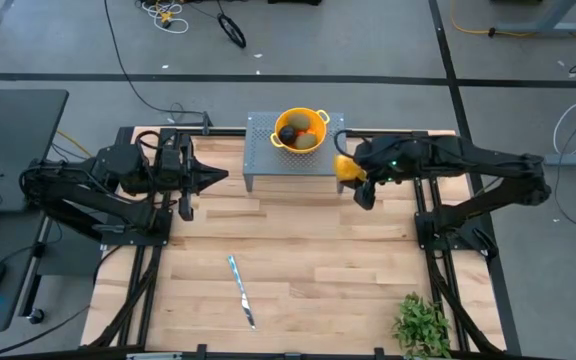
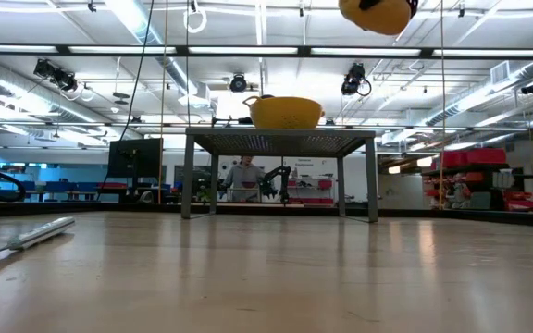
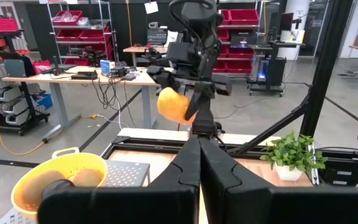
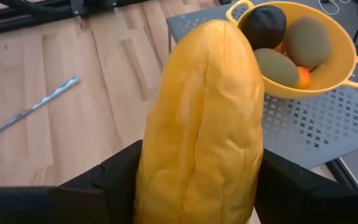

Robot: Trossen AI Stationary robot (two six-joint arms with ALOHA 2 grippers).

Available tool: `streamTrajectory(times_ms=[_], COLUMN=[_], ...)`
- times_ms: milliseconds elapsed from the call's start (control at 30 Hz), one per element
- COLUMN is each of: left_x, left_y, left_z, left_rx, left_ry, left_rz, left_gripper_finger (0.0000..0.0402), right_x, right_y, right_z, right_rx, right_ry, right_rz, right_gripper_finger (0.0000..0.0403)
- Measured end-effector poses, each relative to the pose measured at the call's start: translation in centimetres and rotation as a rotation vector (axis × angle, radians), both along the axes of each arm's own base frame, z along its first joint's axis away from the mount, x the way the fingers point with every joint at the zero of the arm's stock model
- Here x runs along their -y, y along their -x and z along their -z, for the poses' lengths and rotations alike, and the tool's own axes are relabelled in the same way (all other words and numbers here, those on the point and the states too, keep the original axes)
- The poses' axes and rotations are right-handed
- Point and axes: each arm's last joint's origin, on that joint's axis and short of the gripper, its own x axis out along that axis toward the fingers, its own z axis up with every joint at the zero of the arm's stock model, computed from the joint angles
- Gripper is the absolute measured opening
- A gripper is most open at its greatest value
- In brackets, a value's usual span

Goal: Pick & Place Fruit
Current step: Put the mango into the yellow colander bowl on the shelf

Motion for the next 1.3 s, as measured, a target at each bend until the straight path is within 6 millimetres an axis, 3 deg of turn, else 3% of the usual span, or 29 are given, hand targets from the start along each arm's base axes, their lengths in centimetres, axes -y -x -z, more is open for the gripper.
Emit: streamTrajectory(times_ms=[667, 967, 1300], left_x=[0.0, 0.0, 0.0], left_y=[0.0, 0.0, 0.0], left_z=[0.0, 0.0, 0.0], left_rx=[0.000, 0.004, 0.004], left_ry=[0.002, 0.003, 0.004], left_rz=[0.000, 0.000, -0.007], left_gripper_finger=[0.0000, 0.0000, 0.0000], right_x=[0.2, 1.7, 3.0], right_y=[-0.1, 0.0, 1.7], right_z=[-0.5, -1.7, -2.8], right_rx=[0.056, 0.161, 0.219], right_ry=[0.039, 0.094, 0.101], right_rz=[0.016, 0.064, 0.096], right_gripper_finger=[0.0254, 0.0254, 0.0254])
